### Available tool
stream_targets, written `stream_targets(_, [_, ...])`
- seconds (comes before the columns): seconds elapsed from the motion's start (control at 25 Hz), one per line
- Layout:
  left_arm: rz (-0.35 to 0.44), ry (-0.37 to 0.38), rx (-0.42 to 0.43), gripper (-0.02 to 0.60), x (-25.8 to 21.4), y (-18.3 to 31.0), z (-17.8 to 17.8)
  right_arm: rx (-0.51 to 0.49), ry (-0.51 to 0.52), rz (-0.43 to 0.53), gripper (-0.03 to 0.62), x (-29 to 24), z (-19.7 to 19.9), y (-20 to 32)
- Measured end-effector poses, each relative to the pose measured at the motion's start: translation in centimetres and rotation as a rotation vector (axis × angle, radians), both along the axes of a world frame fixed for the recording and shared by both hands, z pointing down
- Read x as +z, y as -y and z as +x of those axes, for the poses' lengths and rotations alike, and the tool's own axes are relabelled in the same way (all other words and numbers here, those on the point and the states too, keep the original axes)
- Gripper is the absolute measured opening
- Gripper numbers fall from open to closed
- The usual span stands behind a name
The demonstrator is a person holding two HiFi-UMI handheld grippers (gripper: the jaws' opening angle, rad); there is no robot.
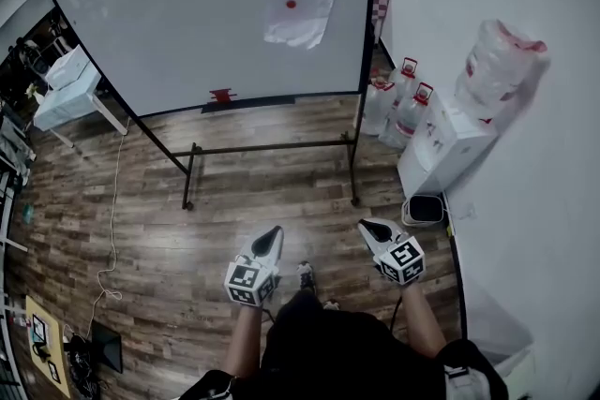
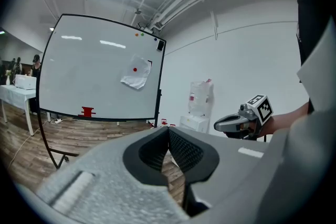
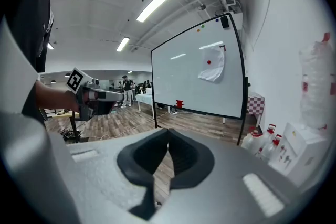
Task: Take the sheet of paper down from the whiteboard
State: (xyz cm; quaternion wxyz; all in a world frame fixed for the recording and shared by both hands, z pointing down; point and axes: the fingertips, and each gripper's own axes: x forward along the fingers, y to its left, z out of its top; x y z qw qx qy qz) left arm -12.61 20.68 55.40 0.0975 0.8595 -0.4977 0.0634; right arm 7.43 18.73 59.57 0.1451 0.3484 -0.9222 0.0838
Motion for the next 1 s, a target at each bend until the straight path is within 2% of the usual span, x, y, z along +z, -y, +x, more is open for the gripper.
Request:
stream_targets(0.32, [-0.004, -0.009, 0.060, 0.011, -0.2, 5.8, 0.6, 0.062, 0.003, -0.016, 0.005, -0.6, 0.4, 5.7])
stream_targets(0.76, [-0.035, -0.017, 0.044, 0.011, 0.8, 12.6, -4.4, 0.038, -0.053, -0.047, 0.005, 0.9, -3.4, 11.6])
stream_targets(1.0, [-0.023, -0.020, 0.060, 0.011, 0.7, 16.5, -6.3, 0.043, -0.074, -0.031, 0.005, 0.5, -5.1, 15.6])
